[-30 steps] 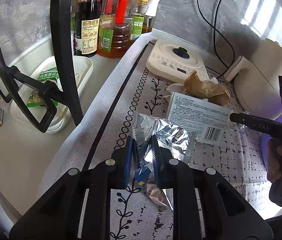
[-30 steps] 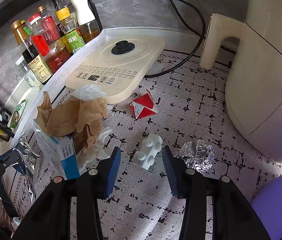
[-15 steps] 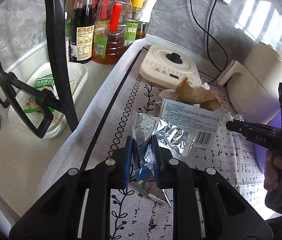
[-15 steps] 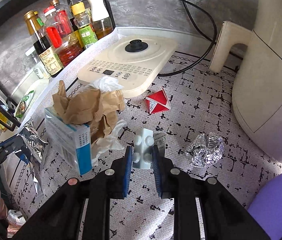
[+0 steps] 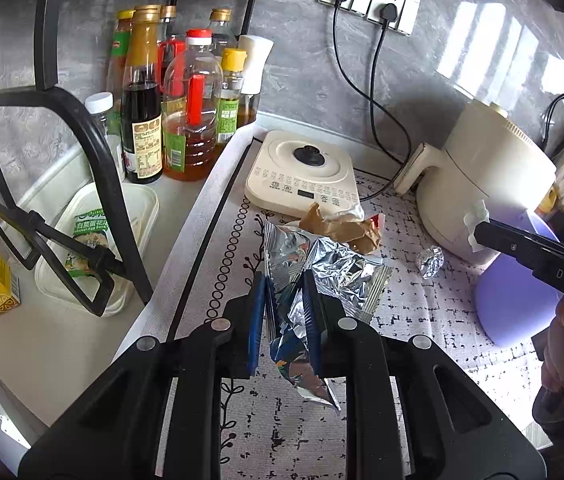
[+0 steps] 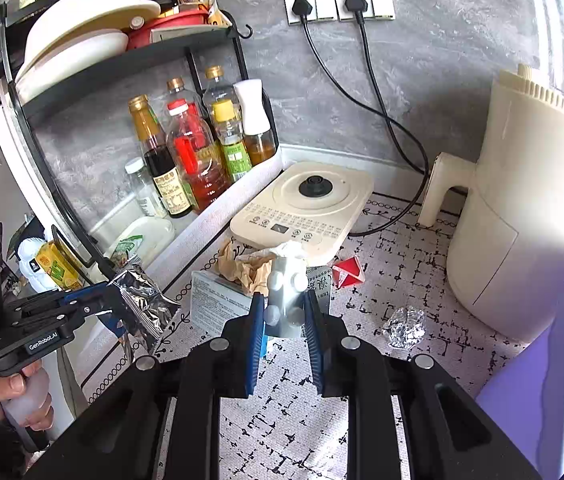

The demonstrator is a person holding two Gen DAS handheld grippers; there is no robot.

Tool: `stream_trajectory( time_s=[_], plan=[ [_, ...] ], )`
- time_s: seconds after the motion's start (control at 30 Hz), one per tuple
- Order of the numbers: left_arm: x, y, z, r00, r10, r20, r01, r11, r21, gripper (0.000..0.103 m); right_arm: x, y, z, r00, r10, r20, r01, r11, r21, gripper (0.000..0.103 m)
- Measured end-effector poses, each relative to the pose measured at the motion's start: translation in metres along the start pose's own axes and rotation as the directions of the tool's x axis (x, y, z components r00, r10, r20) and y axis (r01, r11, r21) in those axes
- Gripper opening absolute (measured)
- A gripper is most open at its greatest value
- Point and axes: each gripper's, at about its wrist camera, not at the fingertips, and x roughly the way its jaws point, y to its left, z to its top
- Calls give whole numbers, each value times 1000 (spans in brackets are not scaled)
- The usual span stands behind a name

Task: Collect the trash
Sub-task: 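Carry both items to the lavender bucket and open both tools to drop them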

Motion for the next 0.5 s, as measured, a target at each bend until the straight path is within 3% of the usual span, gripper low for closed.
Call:
stream_trajectory(
  time_s=[0.27,0.5],
  plan=[
    [-26,-39,23,996,-45,73,42,998,48,19,-72,-21,21,990,-30,141,29,1000,10,21],
    [-33,-79,28,993,-83,86,75,993,92,19,-113,-56,18,978,-71,196,64,997,42,21]
  ],
)
